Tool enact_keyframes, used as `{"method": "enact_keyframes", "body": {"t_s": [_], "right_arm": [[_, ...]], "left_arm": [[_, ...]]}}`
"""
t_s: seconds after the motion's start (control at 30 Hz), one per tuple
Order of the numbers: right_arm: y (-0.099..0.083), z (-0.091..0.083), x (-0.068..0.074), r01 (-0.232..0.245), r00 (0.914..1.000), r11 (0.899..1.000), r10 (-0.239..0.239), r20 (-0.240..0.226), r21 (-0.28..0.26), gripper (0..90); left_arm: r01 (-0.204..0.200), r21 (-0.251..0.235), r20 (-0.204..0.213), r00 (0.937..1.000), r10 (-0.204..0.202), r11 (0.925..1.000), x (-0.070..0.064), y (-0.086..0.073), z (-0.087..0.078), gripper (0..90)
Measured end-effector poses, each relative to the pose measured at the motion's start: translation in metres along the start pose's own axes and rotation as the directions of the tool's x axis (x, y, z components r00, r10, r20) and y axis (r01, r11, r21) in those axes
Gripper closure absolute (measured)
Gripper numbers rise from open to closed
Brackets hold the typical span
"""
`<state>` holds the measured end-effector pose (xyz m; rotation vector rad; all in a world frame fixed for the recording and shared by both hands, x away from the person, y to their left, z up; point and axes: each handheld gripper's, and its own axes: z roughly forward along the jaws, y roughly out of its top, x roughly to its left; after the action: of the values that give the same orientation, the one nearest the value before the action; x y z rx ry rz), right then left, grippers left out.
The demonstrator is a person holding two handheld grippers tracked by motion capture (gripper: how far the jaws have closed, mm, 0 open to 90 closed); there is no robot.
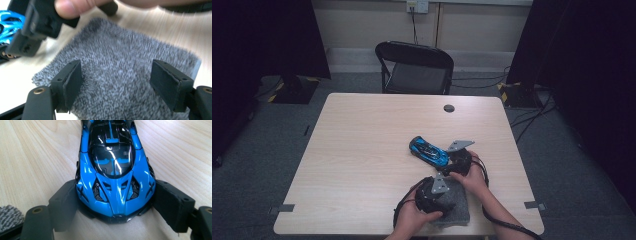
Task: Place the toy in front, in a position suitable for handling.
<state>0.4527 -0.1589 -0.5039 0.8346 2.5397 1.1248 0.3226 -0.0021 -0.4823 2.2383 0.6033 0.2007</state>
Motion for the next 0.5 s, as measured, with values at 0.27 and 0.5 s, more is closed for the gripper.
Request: {"method": "enact_keyframes", "body": {"t_s": [0.27,0.5], "right_arm": [[0.000,0.000,0.000,-0.001,1.0000,1.000,0.001,0.001,0.000,23.5],[0.000,0.000,0.000,-0.001,1.0000,1.000,0.001,0.002,0.001,23.5]], "left_arm": [[-0.001,0.027,-0.011,0.9999,0.001,0.9996,0.013,-0.012,-0.007,25.4],[0.095,0.057,-0.084,0.9924,-0.090,0.9939,0.042,-0.022,-0.026,25.2]]}}
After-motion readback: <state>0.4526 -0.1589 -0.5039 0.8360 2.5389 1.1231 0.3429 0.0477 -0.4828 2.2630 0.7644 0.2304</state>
